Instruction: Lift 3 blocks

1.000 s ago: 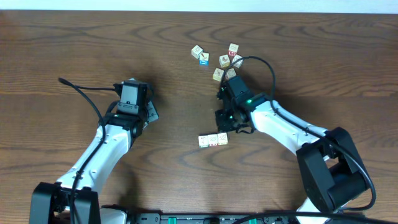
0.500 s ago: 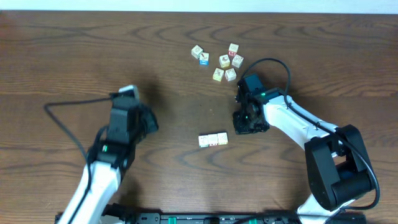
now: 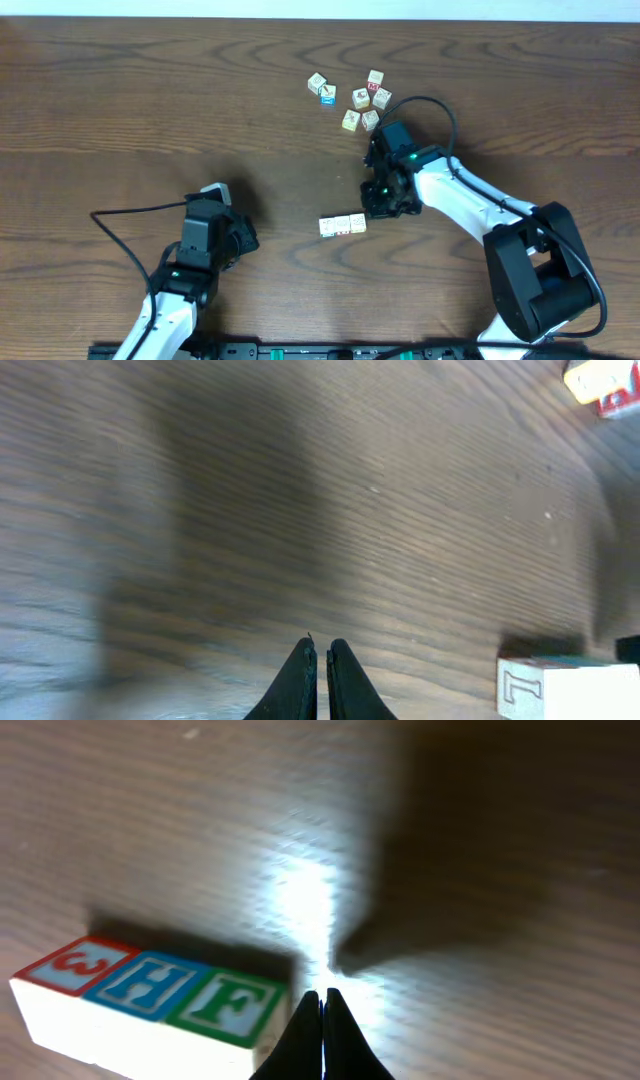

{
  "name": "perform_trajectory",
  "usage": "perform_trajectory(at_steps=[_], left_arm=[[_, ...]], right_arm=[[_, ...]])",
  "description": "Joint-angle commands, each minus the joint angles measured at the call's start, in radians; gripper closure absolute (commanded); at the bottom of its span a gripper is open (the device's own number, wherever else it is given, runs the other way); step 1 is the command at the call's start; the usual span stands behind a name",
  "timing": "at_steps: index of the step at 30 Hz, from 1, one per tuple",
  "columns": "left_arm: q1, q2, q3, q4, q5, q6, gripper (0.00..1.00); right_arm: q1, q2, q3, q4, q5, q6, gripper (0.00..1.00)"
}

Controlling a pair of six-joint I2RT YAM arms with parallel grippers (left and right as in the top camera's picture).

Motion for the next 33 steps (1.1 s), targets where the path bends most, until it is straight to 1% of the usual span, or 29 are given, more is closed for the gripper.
perform_trajectory(at_steps=[1, 6, 10, 13, 20, 27, 33], left_arm=[[-0.002, 0.065, -0.002, 0.023, 0.061, -0.032, 0.92], [-0.017, 0.137, -0.002, 0.047, 0.071, -0.047, 0.93], [-0.077, 0.177, -0.002, 0.092, 0.071, -0.056, 0.93], [-0.124, 0.192, -0.002, 0.128, 0.062, -0.101, 0.93], [-0.229, 0.203, -0.002, 0.157, -0.013, -0.172, 0.93], [-0.307, 0.227, -0.002, 0.158, -0.126, -0.257, 0.93], [-0.327, 0.297, 0.010, 0.175, -0.146, -0.251, 0.93]], right_arm=[[0.039, 0.003, -0.001, -0.003, -0.023, 0.056, 0.99], [0.055, 0.003, -0.001, -0.021, -0.016, 0.110, 0.99], [0.054, 0.003, -0.001, -0.045, -0.012, 0.134, 0.99], [0.055, 0.003, -0.001, -0.052, -0.013, 0.134, 0.99], [0.062, 0.003, -0.001, -0.063, -0.021, 0.129, 0.99], [0.085, 0.003, -0.001, -0.063, -0.021, 0.129, 0.99], [0.095, 0.003, -0.001, -0.063, -0.021, 0.129, 0.99]])
